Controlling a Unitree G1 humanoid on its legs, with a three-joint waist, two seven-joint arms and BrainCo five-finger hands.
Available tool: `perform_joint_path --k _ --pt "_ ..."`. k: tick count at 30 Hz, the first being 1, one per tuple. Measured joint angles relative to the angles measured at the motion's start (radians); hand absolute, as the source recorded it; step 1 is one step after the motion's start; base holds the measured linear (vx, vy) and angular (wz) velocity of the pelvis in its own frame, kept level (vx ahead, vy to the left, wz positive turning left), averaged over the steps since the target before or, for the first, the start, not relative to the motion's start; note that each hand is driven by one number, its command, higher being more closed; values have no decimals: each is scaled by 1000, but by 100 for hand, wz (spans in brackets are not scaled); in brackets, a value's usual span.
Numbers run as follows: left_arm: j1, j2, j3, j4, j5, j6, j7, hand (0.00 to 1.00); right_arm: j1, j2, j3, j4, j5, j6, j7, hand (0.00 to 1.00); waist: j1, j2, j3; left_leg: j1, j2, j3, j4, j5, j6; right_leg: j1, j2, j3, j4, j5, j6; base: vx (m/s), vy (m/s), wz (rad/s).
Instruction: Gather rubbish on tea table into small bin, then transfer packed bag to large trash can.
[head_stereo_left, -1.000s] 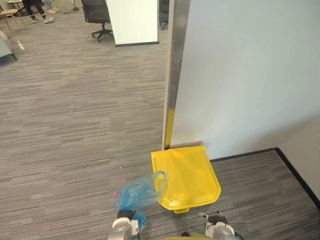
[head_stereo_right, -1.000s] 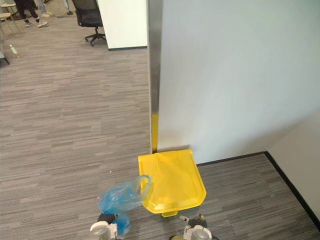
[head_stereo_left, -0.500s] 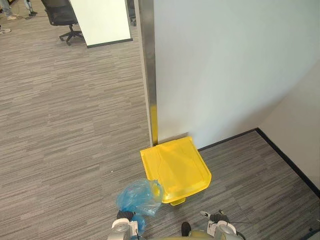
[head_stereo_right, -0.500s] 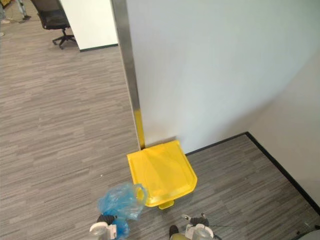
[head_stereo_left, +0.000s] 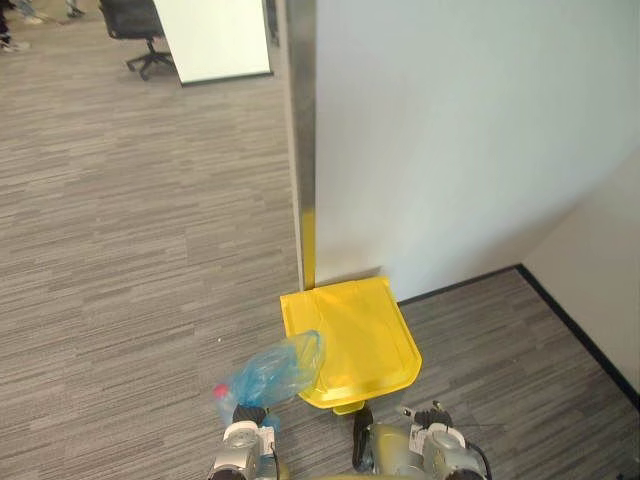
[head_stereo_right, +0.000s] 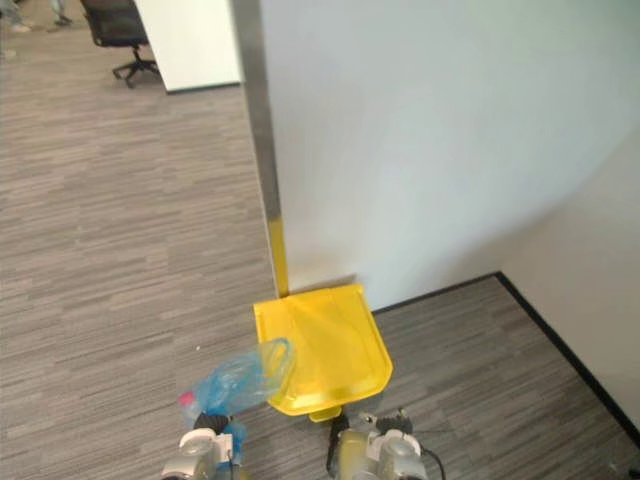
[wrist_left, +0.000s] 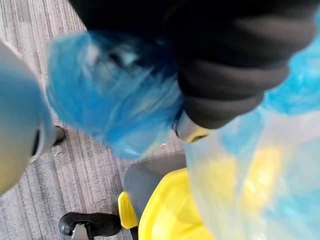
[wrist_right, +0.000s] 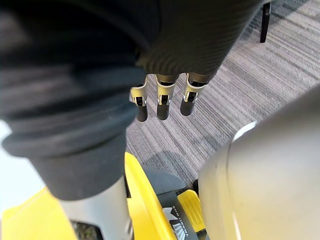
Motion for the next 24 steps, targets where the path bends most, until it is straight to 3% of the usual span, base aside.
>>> perform_joint_path --k 4,9,15,20,23,24 --pt "-16 0 -7 -1 1 -4 -2 100 16 11 -6 -9 0 -3 -2 0 1 -11 7 -22 15 -97 74 -51 7 8 -16 -12 72 -63 16 43 -45 39" --pt "-11 -3 -2 0 1 -5 -4 100 25 0 -9 -10 1 2 -1 0 8 -15 0 -75 18 -159 150 -99 14 7 -26 -44 76 -78 24 -49 28 26" --pt "14 -11 -6 14 17 5 -3 100 48 -6 -9 -10 1 7 1 0 6 10 -60 -72 13 -161 131 -103 18 7 -30 -45 63 -77 31 19 38 0" --pt "27 -8 -44 29 17 6 -1 100 76 -15 -6 -31 2 2 5 0 -9 31 -87 -25 -7 -191 68 -73 22 19 -56 -38 120 -74 62 35 -2 24" --pt "34 -9 -40 29 17 5 0 100 87 -17 -13 -24 2 -4 6 0 -2 40 -123 -30 -5 -209 -19 -2 34 4 -39 5 81 -3 90 -36 -8 32" --pt "38 -2 -31 26 17 3 0 100 82 -13 -16 -32 7 -5 4 0 -1 40 -127 -27 -5 -209 -73 34 32 -4 -46 35 139 -32 65 -33 -26 42"
